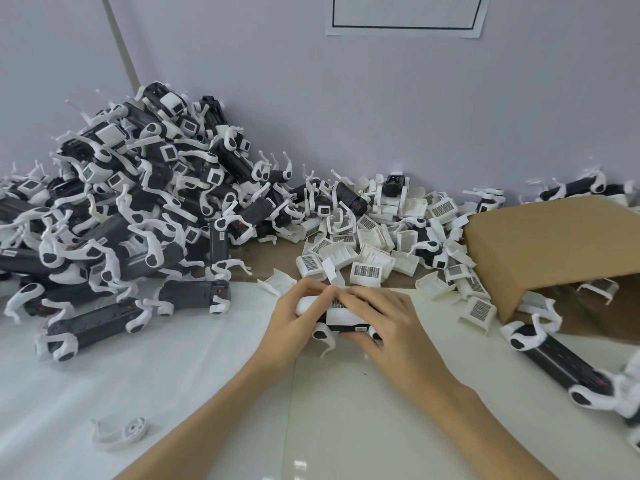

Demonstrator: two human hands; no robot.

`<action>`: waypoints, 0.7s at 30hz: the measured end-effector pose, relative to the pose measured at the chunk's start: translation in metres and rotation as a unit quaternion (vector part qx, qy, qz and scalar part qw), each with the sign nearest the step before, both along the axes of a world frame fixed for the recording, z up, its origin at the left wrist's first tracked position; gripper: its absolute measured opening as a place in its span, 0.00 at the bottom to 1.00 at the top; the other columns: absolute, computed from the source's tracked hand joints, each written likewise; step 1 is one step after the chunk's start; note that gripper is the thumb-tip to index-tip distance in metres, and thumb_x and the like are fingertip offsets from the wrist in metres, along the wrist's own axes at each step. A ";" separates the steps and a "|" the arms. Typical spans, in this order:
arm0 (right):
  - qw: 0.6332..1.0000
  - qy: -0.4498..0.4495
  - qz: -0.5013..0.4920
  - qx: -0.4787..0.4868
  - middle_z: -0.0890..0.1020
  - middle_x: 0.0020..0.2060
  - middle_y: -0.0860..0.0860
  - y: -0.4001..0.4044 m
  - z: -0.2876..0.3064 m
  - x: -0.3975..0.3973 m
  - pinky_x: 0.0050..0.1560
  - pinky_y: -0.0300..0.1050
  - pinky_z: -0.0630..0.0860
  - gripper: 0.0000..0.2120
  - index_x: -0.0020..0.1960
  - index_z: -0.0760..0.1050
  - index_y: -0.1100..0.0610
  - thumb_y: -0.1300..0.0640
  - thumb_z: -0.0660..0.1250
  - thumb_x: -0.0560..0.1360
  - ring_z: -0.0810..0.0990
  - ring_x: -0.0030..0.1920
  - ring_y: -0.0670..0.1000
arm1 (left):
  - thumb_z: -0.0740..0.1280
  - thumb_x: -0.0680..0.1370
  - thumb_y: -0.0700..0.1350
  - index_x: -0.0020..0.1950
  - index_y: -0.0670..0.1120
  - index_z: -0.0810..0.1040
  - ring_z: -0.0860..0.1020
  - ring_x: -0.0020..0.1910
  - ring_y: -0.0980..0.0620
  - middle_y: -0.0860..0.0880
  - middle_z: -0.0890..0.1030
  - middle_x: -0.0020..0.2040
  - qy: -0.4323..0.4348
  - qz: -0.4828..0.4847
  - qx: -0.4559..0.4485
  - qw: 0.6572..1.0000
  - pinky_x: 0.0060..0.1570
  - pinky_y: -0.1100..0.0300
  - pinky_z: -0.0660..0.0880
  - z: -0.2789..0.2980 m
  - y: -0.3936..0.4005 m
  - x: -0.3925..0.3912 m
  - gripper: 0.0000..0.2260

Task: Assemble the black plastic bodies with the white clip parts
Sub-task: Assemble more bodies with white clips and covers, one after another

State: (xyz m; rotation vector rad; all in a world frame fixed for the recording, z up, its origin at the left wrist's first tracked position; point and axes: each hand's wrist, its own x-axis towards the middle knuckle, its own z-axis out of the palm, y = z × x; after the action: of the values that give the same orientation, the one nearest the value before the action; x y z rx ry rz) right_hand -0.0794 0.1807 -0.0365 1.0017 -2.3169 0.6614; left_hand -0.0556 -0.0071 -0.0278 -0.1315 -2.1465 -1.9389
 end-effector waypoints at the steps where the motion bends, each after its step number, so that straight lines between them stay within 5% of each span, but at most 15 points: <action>1: 1.000 0.001 -0.002 0.003 0.80 0.66 0.45 -0.001 0.001 0.001 0.66 0.50 0.72 0.30 0.74 0.76 0.51 0.56 0.79 0.74 0.78 0.67 0.51 | 0.68 0.85 0.46 0.53 0.44 0.83 0.83 0.55 0.47 0.47 0.86 0.51 0.000 0.001 0.002 1.000 0.58 0.53 0.78 0.001 0.000 0.000 0.07; 6: 0.981 -0.168 0.045 -0.085 0.74 0.70 0.38 0.007 0.006 0.007 0.71 0.37 0.64 0.24 0.78 0.69 0.45 0.46 0.66 0.83 0.69 0.73 0.42 | 0.70 0.84 0.45 0.52 0.45 0.82 0.81 0.52 0.53 0.50 0.84 0.49 0.030 -0.011 -0.035 0.999 0.56 0.59 0.74 0.002 -0.002 0.003 0.04; 9: 0.972 -0.193 0.038 -0.131 0.79 0.64 0.38 0.015 0.011 0.004 0.71 0.46 0.68 0.18 0.70 0.77 0.48 0.46 0.61 0.83 0.73 0.70 0.44 | 0.69 0.84 0.44 0.55 0.48 0.82 0.81 0.53 0.56 0.57 0.83 0.49 0.073 -0.070 -0.097 0.990 0.57 0.60 0.76 0.005 0.001 0.007 0.03; 14: 0.934 -0.310 0.071 -0.164 0.83 0.49 0.45 0.026 0.012 -0.002 0.49 0.32 0.77 0.11 0.53 0.83 0.47 0.42 0.66 0.80 0.80 0.53 0.52 | 0.69 0.85 0.46 0.65 0.49 0.79 0.78 0.64 0.50 0.58 0.80 0.59 0.171 -0.088 -0.258 0.947 0.66 0.55 0.73 0.013 -0.004 0.003 0.09; 17: 0.989 -0.110 -0.012 -0.096 0.81 0.49 0.41 0.022 0.004 -0.004 0.59 0.43 0.71 0.14 0.55 0.81 0.51 0.42 0.71 0.78 0.78 0.55 0.48 | 0.70 0.84 0.50 0.75 0.51 0.72 0.71 0.75 0.51 0.58 0.75 0.71 0.195 -0.060 -0.298 0.932 0.74 0.50 0.68 0.008 -0.013 -0.001 0.20; 21: 0.997 0.038 -0.047 -0.053 0.80 0.54 0.46 0.019 -0.001 -0.005 0.65 0.54 0.67 0.20 0.58 0.80 0.56 0.41 0.70 0.78 0.76 0.59 0.53 | 0.74 0.81 0.54 0.81 0.55 0.65 0.60 0.83 0.51 0.57 0.65 0.78 0.158 -0.034 -0.267 0.950 0.80 0.49 0.61 -0.006 -0.018 0.000 0.31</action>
State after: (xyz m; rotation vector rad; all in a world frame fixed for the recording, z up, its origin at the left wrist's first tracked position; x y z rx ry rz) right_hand -0.0841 0.1998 -0.0376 0.8488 -2.2225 0.6890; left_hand -0.0553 -0.0250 -0.0339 -0.5762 -2.3935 -1.2096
